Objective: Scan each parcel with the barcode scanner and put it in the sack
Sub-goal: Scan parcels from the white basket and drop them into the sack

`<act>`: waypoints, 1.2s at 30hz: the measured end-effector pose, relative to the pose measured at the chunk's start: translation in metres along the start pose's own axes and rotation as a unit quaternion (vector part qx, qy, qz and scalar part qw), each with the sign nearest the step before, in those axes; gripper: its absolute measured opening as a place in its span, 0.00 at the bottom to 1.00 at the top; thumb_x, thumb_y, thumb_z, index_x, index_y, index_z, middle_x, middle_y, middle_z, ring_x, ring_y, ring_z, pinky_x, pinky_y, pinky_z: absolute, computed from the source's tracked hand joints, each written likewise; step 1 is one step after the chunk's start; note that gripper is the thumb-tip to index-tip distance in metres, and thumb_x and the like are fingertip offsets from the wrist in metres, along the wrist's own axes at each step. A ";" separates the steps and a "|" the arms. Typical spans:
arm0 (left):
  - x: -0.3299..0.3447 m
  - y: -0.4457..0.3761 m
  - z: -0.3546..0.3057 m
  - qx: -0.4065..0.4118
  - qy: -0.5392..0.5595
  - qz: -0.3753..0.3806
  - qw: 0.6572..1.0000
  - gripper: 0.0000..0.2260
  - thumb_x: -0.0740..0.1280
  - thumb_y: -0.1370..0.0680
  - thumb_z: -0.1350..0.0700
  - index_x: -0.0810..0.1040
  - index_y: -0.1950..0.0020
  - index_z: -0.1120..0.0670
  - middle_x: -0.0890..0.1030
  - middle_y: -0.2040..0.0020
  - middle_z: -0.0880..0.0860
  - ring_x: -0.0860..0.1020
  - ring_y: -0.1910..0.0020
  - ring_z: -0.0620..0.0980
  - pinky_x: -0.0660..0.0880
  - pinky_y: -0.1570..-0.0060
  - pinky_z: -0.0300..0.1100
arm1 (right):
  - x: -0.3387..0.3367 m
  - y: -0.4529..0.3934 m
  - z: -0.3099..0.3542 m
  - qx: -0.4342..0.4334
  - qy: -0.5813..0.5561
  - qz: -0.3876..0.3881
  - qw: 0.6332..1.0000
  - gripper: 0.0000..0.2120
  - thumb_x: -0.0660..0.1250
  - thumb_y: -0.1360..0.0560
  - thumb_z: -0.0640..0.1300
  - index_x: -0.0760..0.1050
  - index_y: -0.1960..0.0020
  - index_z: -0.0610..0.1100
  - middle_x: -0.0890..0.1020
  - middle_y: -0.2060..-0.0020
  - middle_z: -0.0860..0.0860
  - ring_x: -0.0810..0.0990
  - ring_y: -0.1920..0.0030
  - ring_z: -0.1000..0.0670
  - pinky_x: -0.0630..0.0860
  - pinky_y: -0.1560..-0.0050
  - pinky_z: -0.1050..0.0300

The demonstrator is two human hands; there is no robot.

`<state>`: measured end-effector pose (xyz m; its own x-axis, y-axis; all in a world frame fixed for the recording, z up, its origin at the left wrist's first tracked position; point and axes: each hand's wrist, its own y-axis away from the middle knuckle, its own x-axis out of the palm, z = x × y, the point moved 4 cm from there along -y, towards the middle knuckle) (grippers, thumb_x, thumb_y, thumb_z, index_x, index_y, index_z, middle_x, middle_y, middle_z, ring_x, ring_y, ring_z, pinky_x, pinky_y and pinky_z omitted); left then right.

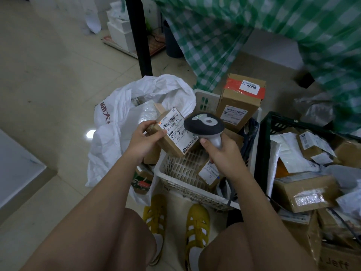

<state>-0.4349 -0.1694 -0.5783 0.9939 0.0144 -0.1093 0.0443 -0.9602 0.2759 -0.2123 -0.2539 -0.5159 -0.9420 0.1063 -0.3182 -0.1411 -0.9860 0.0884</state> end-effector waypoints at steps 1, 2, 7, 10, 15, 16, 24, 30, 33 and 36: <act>-0.005 -0.002 -0.002 0.010 0.003 -0.031 0.999 0.21 0.75 0.28 0.55 0.74 0.37 0.48 0.76 0.44 0.47 0.77 0.49 0.41 0.77 0.56 0.31 | 0.004 -0.007 0.000 0.010 0.001 -0.017 1.000 0.04 0.67 0.23 0.47 0.74 0.53 0.47 0.80 0.64 0.52 0.78 0.62 0.55 0.72 0.63 0.60; -0.010 -0.003 -0.005 0.023 0.008 -0.065 0.998 0.21 0.75 0.28 0.55 0.73 0.37 0.50 0.75 0.45 0.47 0.76 0.51 0.40 0.75 0.61 0.28 | 0.009 -0.014 -0.001 0.022 0.004 -0.032 0.999 0.06 0.68 0.23 0.47 0.74 0.52 0.45 0.80 0.63 0.50 0.78 0.61 0.54 0.72 0.63 0.59; -0.030 -0.031 -0.019 0.135 -0.106 -0.176 0.969 0.25 0.77 0.30 0.52 0.71 0.36 0.50 0.69 0.35 0.52 0.72 0.38 0.49 0.73 0.37 0.45 | 0.035 -0.050 -0.009 0.090 -0.053 -0.062 0.993 0.10 0.69 0.25 0.44 0.75 0.46 0.41 0.79 0.61 0.47 0.78 0.60 0.49 0.76 0.57 0.53; -0.020 -0.054 -0.039 0.205 -0.235 -0.119 0.943 0.28 0.76 0.30 0.55 0.69 0.33 0.50 0.61 0.29 0.54 0.63 0.31 0.48 0.62 0.33 0.38 | 0.045 -0.081 -0.007 0.109 -0.074 -0.047 0.990 0.13 0.69 0.25 0.43 0.73 0.41 0.46 0.79 0.57 0.49 0.78 0.57 0.51 0.74 0.55 0.56; -0.002 -0.093 -0.034 0.275 -0.441 -0.084 0.850 0.32 0.73 0.27 0.56 0.63 0.26 0.47 0.52 0.25 0.60 0.54 0.26 0.62 0.63 0.30 0.53 | 0.061 -0.154 -0.010 0.118 -0.011 -0.052 0.992 0.15 0.66 0.24 0.48 0.73 0.39 0.45 0.78 0.49 0.48 0.76 0.48 0.46 0.72 0.47 0.51; -0.001 -0.102 -0.027 0.261 -0.493 -0.074 0.826 0.33 0.71 0.26 0.56 0.61 0.25 0.45 0.50 0.25 0.60 0.52 0.26 0.63 0.64 0.31 0.55 | 0.065 -0.169 -0.015 0.128 -0.002 -0.051 0.990 0.16 0.65 0.24 0.48 0.72 0.38 0.43 0.77 0.49 0.46 0.76 0.48 0.45 0.71 0.48 0.52; 0.005 -0.145 0.020 0.251 -0.726 -0.109 0.631 0.29 0.63 0.20 0.49 0.55 0.22 0.50 0.56 0.24 0.65 0.53 0.24 0.64 0.46 0.27 0.60 | 0.098 -0.239 -0.067 0.143 0.003 -0.087 0.986 0.29 0.67 0.26 0.41 0.61 0.27 0.44 0.74 0.36 0.44 0.74 0.38 0.41 0.70 0.38 0.49; -0.010 -0.158 0.024 0.180 -0.771 -0.084 0.605 0.31 0.55 0.17 0.52 0.39 0.21 0.54 0.48 0.23 0.63 0.49 0.23 0.62 0.51 0.27 0.55 | 0.116 -0.243 -0.065 0.100 0.003 -0.083 0.992 0.25 0.68 0.28 0.35 0.66 0.33 0.44 0.75 0.47 0.50 0.74 0.46 0.49 0.69 0.47 0.57; -0.024 -0.161 0.022 0.162 -0.788 -0.087 0.587 0.31 0.54 0.17 0.53 0.38 0.22 0.54 0.49 0.23 0.62 0.51 0.24 0.61 0.57 0.29 0.53 | 0.120 -0.240 -0.036 0.052 -0.037 -0.075 0.995 0.25 0.69 0.30 0.34 0.68 0.36 0.47 0.75 0.55 0.57 0.77 0.50 0.50 0.71 0.50 0.57; -0.029 -0.159 0.025 0.168 -0.802 -0.064 0.570 0.30 0.51 0.17 0.47 0.40 0.21 0.55 0.52 0.24 0.60 0.56 0.26 0.59 0.59 0.31 0.51 | 0.114 -0.233 0.006 -0.004 -0.081 -0.067 0.994 0.26 0.70 0.30 0.33 0.66 0.38 0.52 0.75 0.55 0.61 0.77 0.52 0.56 0.73 0.47 0.60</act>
<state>-0.4736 -0.0243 -0.6428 -0.3983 0.0755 -0.9141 -0.1830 -0.9831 -0.0014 -0.2887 -0.0109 -0.5671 -0.9519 0.2545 -0.1708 -0.2659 -0.9629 0.0469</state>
